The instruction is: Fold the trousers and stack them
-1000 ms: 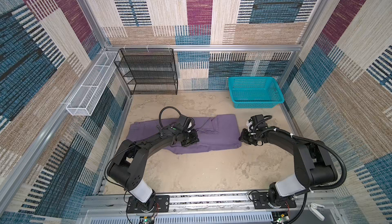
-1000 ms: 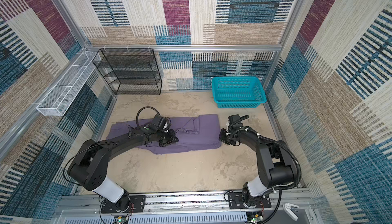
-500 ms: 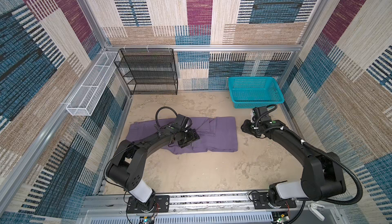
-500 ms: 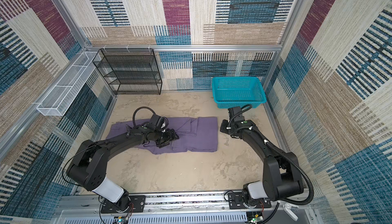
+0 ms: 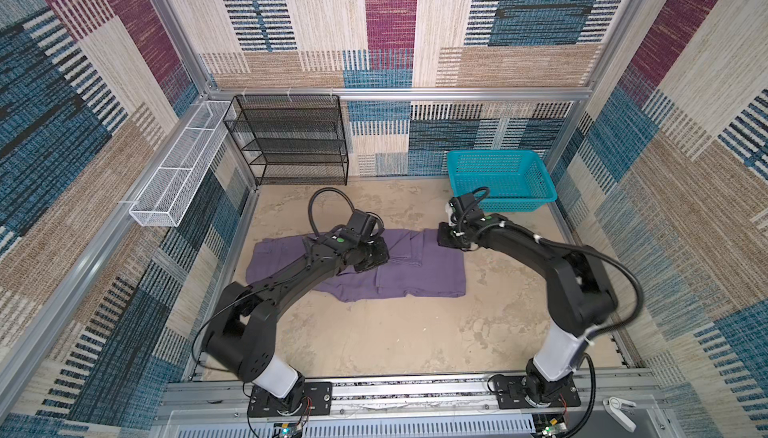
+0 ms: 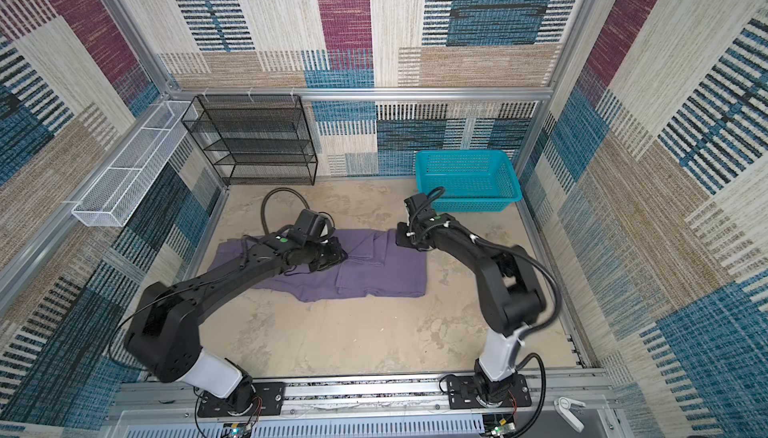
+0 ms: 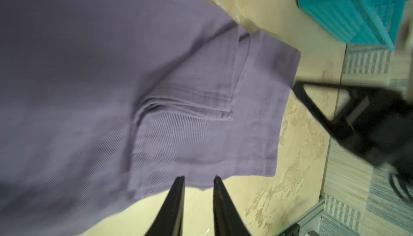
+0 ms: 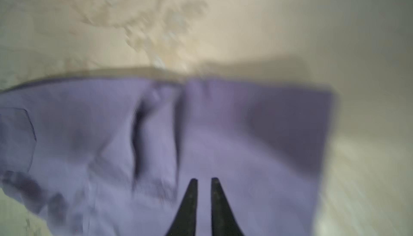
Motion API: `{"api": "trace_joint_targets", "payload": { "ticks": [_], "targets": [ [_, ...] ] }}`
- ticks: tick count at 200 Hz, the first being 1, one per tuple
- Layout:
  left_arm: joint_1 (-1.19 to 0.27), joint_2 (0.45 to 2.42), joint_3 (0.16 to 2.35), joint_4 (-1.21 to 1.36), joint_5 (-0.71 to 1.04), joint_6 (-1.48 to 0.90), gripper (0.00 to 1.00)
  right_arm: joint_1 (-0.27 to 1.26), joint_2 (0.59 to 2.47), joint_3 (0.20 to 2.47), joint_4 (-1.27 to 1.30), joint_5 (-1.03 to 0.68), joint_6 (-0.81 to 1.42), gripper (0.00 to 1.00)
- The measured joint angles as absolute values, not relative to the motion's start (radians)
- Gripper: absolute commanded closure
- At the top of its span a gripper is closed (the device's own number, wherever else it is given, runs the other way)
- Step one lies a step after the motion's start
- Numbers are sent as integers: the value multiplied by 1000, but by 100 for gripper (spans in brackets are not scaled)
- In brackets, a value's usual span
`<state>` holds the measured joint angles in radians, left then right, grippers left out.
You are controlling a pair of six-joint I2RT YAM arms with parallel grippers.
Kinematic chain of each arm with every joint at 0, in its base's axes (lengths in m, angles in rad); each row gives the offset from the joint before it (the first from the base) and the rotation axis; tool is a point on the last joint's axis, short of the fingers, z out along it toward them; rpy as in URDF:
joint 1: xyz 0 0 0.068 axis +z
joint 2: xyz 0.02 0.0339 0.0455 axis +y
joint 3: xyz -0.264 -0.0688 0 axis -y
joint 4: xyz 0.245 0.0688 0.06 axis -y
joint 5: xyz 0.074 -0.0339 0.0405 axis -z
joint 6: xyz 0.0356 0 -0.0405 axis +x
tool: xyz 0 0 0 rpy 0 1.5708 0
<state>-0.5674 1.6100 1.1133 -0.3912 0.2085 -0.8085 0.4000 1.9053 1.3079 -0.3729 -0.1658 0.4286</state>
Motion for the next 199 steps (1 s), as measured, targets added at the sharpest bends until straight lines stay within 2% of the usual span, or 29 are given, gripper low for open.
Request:
{"api": "trace_joint_targets", "payload": {
  "ticks": [27, 54, 104, 127, 160, 199],
  "targets": [
    [-567, 1617, 1116, -413, 213, -807, 69, 403, 2008, 1372, -396, -233, 428, 82],
    [-566, 1626, 1121, -413, 213, -801, 69, 403, 2055, 1395, -366, -278, 428, 83],
    [-560, 1649, 1148, -426, 213, -790, 67, 408, 2068, 1398, -326, -376, 430, 86],
    [-553, 1649, 1163, -427, 213, -785, 67, 421, 2069, 1436, -318, -465, 445, 84],
    [-545, 1638, 1168, -431, 211, -778, 66, 432, 2177, 1650, -315, -548, 468, 81],
    [-544, 1635, 1168, -436, 212, -778, 62, 430, 2410, 1969, -418, -530, 489, 78]
  ]
}}
